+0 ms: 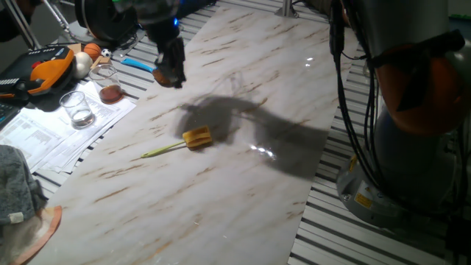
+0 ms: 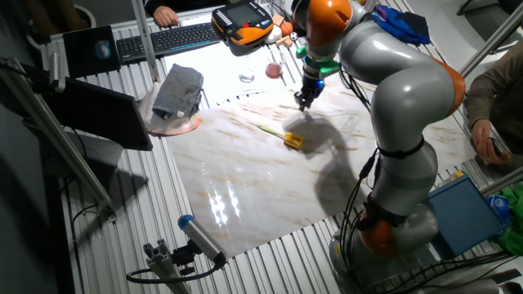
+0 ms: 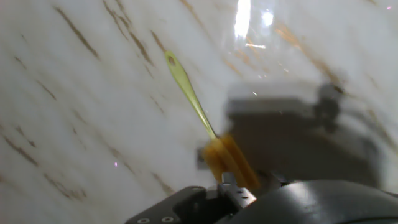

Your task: Scrub the table with a brush

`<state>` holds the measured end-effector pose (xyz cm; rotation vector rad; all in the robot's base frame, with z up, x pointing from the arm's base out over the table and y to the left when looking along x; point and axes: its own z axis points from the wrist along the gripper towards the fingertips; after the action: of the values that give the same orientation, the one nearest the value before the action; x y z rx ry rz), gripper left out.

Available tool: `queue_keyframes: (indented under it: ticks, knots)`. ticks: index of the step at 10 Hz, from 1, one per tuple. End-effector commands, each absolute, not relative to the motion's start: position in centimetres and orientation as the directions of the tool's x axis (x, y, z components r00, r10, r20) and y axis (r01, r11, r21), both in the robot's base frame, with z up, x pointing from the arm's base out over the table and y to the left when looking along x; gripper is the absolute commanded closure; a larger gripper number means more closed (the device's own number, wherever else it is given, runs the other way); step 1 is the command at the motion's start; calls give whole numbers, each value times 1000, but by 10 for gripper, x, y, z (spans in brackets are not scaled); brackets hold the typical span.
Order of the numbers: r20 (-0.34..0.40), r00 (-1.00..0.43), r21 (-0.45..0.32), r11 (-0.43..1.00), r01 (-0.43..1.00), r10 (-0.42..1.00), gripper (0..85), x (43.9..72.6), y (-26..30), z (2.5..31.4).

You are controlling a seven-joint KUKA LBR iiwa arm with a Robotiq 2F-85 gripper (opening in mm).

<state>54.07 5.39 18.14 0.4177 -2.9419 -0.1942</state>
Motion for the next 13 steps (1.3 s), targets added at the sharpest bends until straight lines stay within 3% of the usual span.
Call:
queue_keyframes:
  ticks: [1, 6, 10, 13]
  knots:
    - [136, -949, 162, 952, -260, -283, 340, 542, 63, 157]
    - [130, -958, 167, 958, -234, -257, 340, 542, 103, 120]
    - [77, -963, 184, 953, -242, -259, 340, 548, 117, 92]
    - [61, -964, 185, 952, -244, -259, 340, 547, 117, 86]
